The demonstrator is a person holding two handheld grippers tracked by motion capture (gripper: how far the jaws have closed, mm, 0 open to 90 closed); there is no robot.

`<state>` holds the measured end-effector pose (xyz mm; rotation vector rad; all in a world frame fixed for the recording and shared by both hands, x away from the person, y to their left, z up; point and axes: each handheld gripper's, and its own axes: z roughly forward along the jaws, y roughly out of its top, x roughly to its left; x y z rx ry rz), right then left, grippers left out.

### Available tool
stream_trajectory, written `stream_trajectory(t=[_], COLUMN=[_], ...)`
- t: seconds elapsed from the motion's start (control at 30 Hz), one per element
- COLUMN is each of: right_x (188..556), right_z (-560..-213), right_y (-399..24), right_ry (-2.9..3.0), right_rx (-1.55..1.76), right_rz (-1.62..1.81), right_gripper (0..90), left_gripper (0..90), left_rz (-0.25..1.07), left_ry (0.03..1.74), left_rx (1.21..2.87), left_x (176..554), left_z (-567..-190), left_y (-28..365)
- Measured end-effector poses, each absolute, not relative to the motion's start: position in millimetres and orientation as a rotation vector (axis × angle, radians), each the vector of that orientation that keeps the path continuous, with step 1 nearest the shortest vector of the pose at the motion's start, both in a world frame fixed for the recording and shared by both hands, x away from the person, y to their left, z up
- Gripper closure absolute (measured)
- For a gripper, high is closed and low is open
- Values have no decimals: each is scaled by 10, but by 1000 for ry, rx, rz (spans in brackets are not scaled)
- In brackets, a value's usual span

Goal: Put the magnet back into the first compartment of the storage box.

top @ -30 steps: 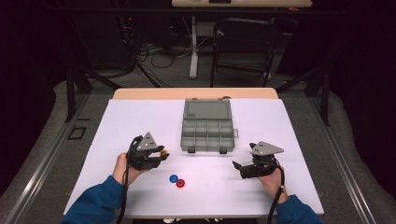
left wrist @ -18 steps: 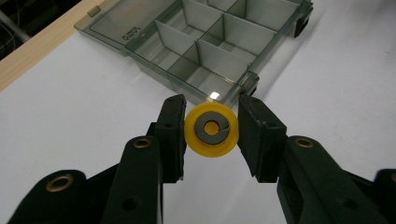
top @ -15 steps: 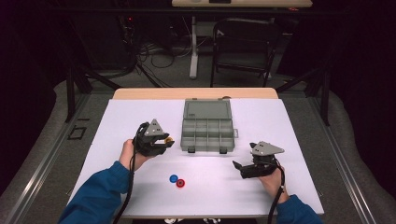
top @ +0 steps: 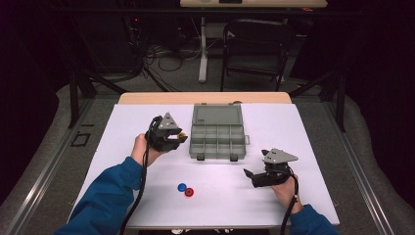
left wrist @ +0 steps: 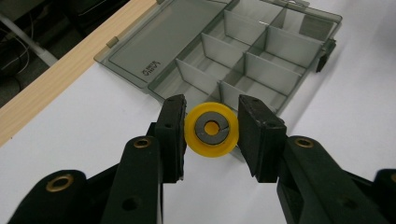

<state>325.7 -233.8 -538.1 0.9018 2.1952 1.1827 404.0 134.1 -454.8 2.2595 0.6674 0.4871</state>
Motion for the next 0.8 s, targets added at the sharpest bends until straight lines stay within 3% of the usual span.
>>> stream_trajectory(t=[0.8], right_x=[3263], right_z=[-5386], right_y=[-2336], right_ry=[2194], right_rx=[895], right_rz=[1183], right_gripper=[38], left_gripper=[628], left_rz=[440], left_ry=[747], left_rx=[2303], left_x=[4607], left_z=[-4739], left_y=[984])
